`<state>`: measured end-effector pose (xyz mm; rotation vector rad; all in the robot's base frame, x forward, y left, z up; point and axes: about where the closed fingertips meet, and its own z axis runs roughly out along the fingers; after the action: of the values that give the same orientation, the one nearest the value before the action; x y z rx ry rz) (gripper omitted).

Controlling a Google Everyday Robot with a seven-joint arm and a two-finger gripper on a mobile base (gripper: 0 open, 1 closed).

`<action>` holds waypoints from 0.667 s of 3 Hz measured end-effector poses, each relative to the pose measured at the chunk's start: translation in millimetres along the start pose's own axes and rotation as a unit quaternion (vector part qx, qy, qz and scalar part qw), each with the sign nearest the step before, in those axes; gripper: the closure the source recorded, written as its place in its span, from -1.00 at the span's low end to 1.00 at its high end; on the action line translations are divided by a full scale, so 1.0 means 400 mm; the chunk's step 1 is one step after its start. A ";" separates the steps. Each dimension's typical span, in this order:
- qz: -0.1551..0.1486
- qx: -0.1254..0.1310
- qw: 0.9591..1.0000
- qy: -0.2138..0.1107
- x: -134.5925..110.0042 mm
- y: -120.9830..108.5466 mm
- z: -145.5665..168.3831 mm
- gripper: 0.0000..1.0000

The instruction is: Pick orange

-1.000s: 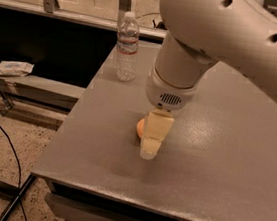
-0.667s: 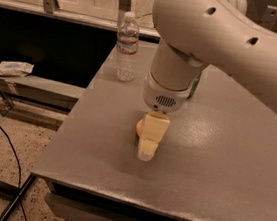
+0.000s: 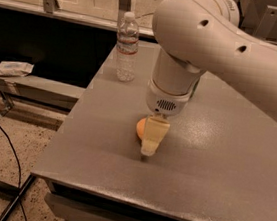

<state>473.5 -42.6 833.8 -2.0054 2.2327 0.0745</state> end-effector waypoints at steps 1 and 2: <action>0.010 0.002 1.000 0.001 0.015 -0.009 0.004 -0.11; 0.027 -0.007 0.999 -0.033 0.037 -0.026 -0.026 0.51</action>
Offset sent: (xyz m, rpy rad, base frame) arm 0.0082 -0.0184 0.0155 0.1203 0.0462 -0.0535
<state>481.6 -59.6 842.6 -1.9209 2.2510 0.1612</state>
